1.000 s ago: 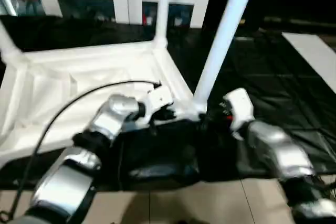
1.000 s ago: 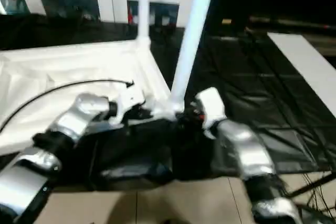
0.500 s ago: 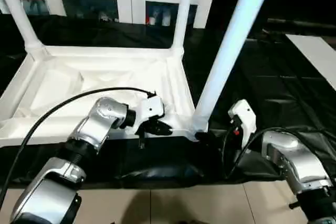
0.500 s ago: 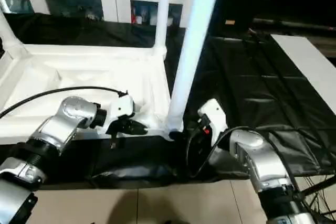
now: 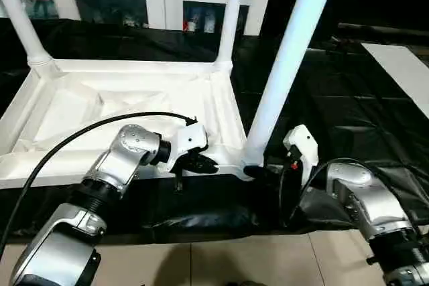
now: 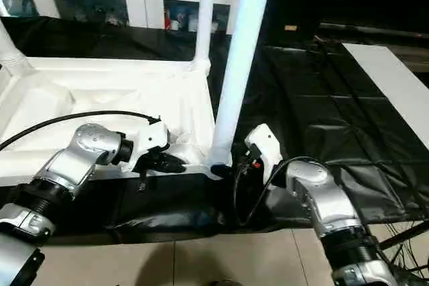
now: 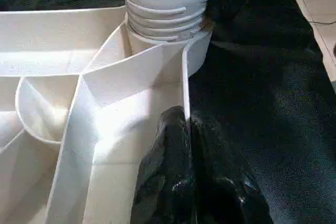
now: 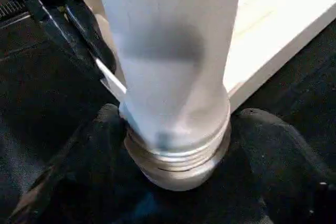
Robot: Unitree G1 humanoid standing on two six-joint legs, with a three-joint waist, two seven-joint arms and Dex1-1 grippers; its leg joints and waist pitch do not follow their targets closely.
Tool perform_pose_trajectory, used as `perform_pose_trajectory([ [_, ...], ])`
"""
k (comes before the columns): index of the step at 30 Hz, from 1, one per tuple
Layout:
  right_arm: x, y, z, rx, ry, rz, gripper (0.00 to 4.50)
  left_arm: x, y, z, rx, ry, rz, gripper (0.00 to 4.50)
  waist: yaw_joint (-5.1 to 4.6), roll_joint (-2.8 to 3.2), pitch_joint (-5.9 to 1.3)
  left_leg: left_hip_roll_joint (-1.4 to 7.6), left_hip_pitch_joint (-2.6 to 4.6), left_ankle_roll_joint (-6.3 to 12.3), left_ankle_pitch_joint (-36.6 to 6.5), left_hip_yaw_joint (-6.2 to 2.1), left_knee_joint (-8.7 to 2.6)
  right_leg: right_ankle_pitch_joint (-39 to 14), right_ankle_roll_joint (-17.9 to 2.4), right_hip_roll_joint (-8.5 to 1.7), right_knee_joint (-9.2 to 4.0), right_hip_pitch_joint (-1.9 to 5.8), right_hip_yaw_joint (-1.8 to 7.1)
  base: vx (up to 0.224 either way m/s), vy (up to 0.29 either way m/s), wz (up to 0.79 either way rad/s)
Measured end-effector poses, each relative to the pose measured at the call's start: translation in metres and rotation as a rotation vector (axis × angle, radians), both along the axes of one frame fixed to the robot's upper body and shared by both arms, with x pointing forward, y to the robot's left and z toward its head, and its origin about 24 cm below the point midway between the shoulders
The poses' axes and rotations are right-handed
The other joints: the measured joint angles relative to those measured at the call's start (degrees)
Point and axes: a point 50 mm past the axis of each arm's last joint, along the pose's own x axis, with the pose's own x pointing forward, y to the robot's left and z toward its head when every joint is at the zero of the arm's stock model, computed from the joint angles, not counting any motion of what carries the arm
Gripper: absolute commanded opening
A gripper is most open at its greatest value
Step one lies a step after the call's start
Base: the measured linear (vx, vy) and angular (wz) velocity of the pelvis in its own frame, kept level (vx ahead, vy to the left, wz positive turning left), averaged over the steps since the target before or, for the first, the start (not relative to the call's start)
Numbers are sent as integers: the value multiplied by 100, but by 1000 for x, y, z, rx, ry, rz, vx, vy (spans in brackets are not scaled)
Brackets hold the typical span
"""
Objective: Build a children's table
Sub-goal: Rotate leg to tighten
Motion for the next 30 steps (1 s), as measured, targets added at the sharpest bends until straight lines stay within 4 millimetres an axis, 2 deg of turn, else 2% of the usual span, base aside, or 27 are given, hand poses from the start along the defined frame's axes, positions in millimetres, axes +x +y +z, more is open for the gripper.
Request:
perform_pose_trajectory([
  [7, 0, 3, -2, 18, 7, 15, 284, -2, 0, 0, 1, 1, 1, 0, -1, -7, -3, 0, 1, 1, 0, 1, 0, -1, -1, 0, 0, 0, 0, 0, 0, 0],
  [14, 1, 5, -5, 35, 6, 4, 276, -2, 1, -1, 1, -3, 17, 0, -13, -25, -15, 1, 12, 0, 1, 2, 2, -1, -1, 0, 10, 3, 2, 0, 0, 0],
  [22, 12, 19, -11, 58, -16, -197, 274, 6, -3, -4, -10, -44, 142, 0, -98, -38, -22, 1, 29, -38, 0, -2, 7, 16, -9, 0, 16, 12, 2, 0, 0, 0],
  [25, 14, 31, -13, 99, -10, -313, 271, 9, -4, -4, -16, -56, 187, 0, -163, -38, -22, 2, 28, -52, 8, -4, 4, 24, -7, 4, 17, 7, 1, 0, 0, 0],
  [30, 15, 47, -15, 132, -16, -504, 270, 12, -10, -5, -27, -78, 260, 0, -197, -43, -19, 4, 23, -59, 12, -7, -1, 25, -6, 8, 11, 1, 1, 0, 0, 0],
])
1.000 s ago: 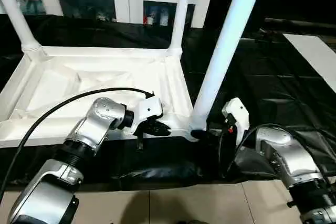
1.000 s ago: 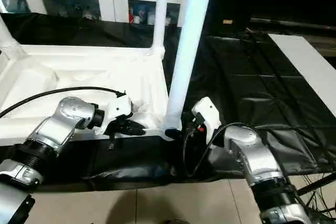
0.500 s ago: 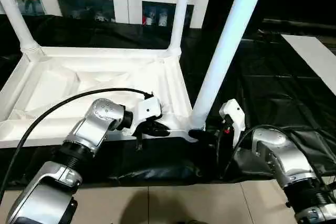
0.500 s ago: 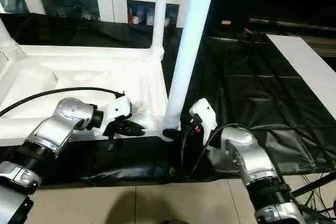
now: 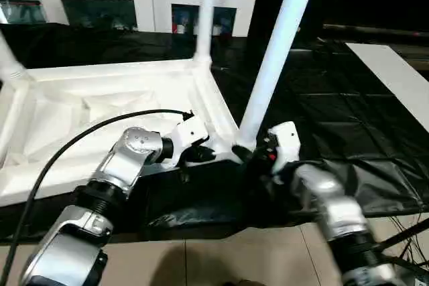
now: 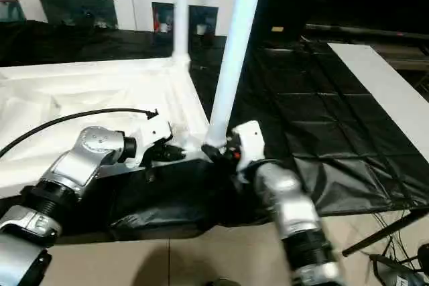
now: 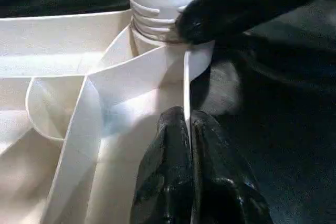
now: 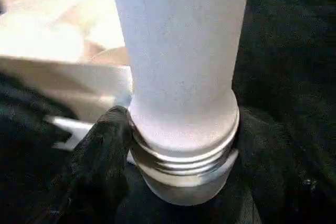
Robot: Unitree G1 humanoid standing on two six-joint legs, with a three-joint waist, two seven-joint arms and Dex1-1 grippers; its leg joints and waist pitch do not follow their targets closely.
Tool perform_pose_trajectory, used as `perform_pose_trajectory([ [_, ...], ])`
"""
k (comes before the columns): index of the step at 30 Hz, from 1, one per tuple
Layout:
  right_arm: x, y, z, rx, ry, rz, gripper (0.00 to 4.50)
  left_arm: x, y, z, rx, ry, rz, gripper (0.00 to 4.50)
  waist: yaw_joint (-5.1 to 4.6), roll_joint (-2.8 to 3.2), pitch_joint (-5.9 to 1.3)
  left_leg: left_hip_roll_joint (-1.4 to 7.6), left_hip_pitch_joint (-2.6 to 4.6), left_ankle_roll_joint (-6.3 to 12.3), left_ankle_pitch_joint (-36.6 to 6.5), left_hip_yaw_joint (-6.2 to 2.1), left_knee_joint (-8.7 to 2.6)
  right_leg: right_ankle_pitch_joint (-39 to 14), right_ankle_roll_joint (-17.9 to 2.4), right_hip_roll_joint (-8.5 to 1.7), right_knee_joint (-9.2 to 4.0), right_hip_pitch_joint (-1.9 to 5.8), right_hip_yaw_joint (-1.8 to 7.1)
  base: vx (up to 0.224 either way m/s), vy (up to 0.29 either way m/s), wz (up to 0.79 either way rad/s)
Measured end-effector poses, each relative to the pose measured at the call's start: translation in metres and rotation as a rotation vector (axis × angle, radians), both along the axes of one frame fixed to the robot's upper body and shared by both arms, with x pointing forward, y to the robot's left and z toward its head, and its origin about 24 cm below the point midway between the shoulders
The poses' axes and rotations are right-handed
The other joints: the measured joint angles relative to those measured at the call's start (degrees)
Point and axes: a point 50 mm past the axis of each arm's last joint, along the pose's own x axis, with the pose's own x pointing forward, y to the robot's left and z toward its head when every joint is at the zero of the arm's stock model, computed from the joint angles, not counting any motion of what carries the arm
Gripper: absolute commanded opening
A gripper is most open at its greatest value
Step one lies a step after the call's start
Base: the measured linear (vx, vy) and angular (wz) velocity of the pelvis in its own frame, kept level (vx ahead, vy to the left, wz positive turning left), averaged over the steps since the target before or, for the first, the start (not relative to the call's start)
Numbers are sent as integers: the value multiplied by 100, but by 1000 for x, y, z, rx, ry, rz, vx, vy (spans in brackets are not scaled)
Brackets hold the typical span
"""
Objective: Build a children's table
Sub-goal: Rotate leg to tighten
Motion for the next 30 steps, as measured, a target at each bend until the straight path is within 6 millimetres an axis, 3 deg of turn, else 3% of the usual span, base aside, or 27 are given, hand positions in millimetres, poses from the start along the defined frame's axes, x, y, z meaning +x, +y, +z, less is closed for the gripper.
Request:
perform_pose_trajectory([
  [12, 12, 21, 8, -4, 10, -398, 270, 12, -35, 3, -18, -50, 115, 0, 54, 35, 27, -9, -34, 15, 9, 5, -43, -9, 10, -2, -32, -25, 1, 0, 0, 0],
  [17, 10, 22, 10, 3, -6, -400, 270, 11, -36, 4, -24, -57, 111, 0, 67, 91, 63, -11, -31, 17, 9, 5, -50, -14, 13, -3, -34, -24, 1, 0, 0, 0],
  [18, 10, 21, 10, 4, -9, -399, 305, 11, -35, 4, -23, -59, 111, 0, 67, 99, 68, -11, -31, 17, 9, 5, -51, -14, 13, -3, -34, -24, 1, 0, 0, 0],
  [19, 8, 15, 11, 0, -19, -391, 305, 11, -33, 5, -21, -60, 105, 0, 76, 110, 76, -11, -33, 17, 9, 5, -52, -15, 13, -3, -37, -24, 1, 0, 0, 0],
  [20, 5, 12, 10, 4, -28, -381, 340, 10, -34, 6, -25, -58, 92, 0, 86, 123, 84, -11, -34, 21, 10, 5, -55, -15, 14, -3, -41, -24, 1, 0, 0, 0],
  [25, -5, -12, 22, 16, -93, -288, 378, 8, -28, 7, -31, -66, 76, 0, 95, 195, 125, -8, -26, 35, 17, 9, -58, -16, 13, -1, -38, -24, 1, 0, 0, 0],
  [29, -11, -38, 23, -56, -120, -184, 399, 8, -18, 6, -28, -62, 66, 0, 38, 214, 132, -7, -8, 15, 7, 7, -57, -15, 12, 1, -29, -13, 0, 0, 0, 0],
  [30, -15, -43, 22, -90, -114, -132, 422, 7, -16, 6, -30, -60, 59, 0, 32, 224, 139, -7, -3, 12, 5, 7, -58, -15, 12, 1, -29, -8, 0, 0, 0, 0],
])
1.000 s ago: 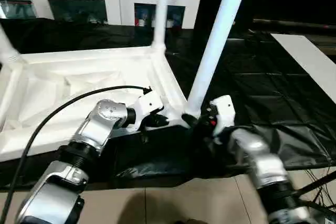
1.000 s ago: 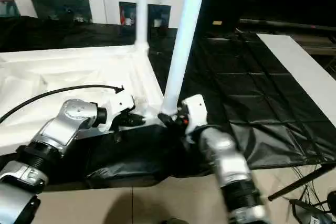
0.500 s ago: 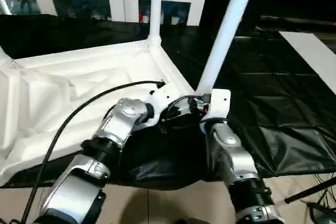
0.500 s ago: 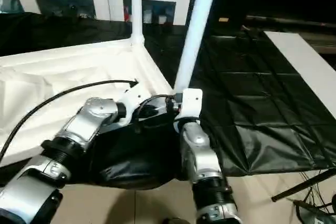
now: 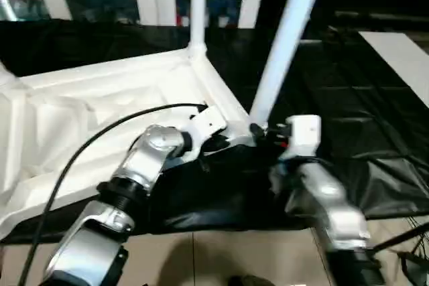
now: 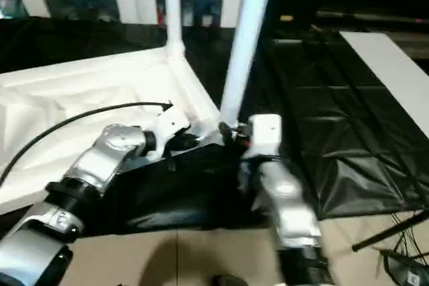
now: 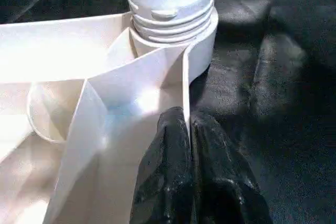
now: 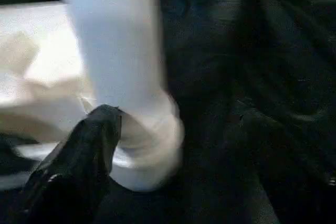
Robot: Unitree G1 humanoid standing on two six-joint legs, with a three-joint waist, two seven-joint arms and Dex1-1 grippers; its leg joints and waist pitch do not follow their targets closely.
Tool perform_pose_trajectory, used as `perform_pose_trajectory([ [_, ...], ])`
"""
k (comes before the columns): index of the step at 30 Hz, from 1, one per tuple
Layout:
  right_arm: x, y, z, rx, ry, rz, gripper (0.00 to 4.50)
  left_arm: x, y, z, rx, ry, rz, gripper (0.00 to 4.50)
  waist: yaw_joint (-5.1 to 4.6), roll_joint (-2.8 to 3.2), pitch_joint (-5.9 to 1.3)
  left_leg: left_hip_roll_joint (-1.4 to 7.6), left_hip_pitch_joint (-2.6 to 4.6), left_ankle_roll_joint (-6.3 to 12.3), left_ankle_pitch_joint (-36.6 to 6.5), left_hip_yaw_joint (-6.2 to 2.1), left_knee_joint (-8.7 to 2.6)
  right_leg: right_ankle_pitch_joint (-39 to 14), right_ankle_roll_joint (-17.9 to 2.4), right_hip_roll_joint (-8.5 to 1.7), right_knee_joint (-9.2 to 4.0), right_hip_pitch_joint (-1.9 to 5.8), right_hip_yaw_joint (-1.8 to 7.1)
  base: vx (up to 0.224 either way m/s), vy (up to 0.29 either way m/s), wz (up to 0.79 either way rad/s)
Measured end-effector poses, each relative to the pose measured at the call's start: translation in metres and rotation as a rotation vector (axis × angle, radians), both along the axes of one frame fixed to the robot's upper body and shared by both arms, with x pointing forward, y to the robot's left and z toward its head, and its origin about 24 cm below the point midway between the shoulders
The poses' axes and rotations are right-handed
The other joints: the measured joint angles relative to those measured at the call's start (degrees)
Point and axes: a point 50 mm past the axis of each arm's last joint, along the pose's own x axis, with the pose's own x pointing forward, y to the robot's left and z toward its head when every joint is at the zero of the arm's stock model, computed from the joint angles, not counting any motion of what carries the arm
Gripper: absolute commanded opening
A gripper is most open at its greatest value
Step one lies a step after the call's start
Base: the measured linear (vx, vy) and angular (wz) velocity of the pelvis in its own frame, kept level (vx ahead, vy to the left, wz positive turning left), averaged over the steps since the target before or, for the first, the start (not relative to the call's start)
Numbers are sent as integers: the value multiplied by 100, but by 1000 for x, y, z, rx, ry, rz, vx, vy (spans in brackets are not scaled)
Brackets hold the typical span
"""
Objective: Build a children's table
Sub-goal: Rotate leg to tighten
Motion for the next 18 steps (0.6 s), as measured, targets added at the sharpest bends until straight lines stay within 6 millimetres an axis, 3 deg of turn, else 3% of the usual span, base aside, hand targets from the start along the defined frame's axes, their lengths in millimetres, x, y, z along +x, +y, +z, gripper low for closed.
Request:
perform_pose_trajectory([
  [4, -12, -13, -7, -94, 71, 214, 435, -2, 10, 1, -6, 30, -49, 0, -9, 17, 11, 4, 0, 4, 2, -2, -1, 1, -1, 4, 4, -4, -1, 0, 0, 0],
  [9, -12, -13, 0, -91, 73, 366, 443, -10, 19, 4, 13, 73, -165, 0, 2, 18, 12, 4, -9, 13, 8, -1, 2, 0, -1, 4, -3, -5, 1, 0, 0, 0],
  [13, -7, -6, 10, -59, 24, 461, 443, -12, 19, 4, 17, 91, -209, 0, 29, 11, 15, 5, -19, 24, 11, 0, 2, -6, -11, 2, -6, -9, -2, 0, 0, 0],
  [18, -4, -4, 8, -62, 25, 494, 443, -14, 19, 5, 22, 97, -229, 0, 66, 8, 17, 5, -22, 26, 10, 1, 2, -9, -15, 1, -6, -11, -4, 0, 0, 0],
])
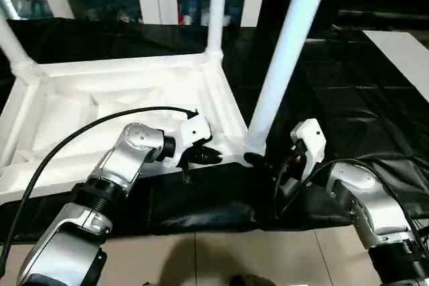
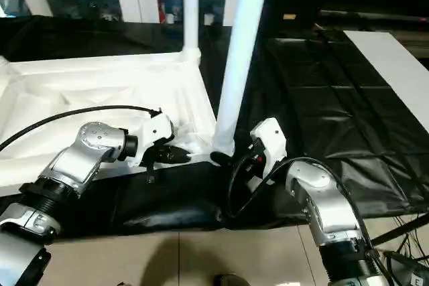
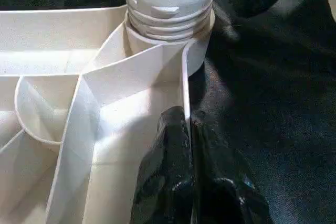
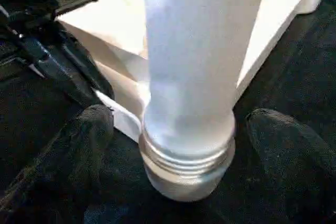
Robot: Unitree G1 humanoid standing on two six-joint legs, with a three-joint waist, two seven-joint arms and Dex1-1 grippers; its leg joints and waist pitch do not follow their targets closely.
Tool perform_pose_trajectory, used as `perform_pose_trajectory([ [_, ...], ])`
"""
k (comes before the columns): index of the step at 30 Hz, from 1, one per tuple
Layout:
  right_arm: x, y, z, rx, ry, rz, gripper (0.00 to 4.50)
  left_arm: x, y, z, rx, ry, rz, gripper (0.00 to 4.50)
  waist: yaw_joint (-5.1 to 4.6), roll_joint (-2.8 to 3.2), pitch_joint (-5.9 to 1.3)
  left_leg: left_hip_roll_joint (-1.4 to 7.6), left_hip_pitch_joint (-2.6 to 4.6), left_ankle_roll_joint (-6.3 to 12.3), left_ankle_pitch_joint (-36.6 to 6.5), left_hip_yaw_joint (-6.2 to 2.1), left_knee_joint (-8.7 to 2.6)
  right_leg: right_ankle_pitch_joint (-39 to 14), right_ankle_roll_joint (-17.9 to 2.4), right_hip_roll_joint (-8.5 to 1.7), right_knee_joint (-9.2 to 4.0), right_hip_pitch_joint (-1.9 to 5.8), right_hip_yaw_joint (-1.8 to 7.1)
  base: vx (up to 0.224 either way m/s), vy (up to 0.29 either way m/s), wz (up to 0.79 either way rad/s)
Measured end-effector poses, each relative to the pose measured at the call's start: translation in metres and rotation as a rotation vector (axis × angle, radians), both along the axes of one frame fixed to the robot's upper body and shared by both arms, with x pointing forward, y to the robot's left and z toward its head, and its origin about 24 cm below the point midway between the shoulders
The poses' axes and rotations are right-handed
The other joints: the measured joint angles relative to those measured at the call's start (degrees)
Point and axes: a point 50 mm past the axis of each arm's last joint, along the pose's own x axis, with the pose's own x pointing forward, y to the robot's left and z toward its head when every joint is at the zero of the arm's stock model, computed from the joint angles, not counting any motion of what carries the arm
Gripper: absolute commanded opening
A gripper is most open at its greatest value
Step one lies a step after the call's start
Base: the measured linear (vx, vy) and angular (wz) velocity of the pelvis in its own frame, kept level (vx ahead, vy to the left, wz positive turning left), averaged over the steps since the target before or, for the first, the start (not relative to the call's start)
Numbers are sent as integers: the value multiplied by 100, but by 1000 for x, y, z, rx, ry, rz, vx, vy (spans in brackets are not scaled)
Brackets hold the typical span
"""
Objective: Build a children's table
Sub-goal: Rotate leg to tighten
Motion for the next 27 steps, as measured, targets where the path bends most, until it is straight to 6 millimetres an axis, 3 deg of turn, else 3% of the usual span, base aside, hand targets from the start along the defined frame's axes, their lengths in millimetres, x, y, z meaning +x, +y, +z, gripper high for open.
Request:
perform_pose_trajectory([
  [7, 8, 2, -2, -19, 6, 32, 427, -2, 2, 0, 5, 3, -13, 0, -5, 0, 0, 1, 2, 0, 1, 0, 1, 0, 0, 0, 3, 0, -1, 0, 0, 0],
  [9, 10, 3, 0, -18, -4, 34, 391, -2, 2, 0, 6, 3, -14, 0, -1, 0, 0, 1, 1, 0, 1, 0, 2, 0, 0, 0, 3, 0, -1, 0, 0, 0],
  [27, 9, 4, -6, -13, -4, 65, 268, -3, 3, 0, 15, 4, -24, 0, 5, 0, 0, 1, 3, 0, 1, 0, 2, 0, -1, 0, 6, 0, -1, 0, 0, 0],
])
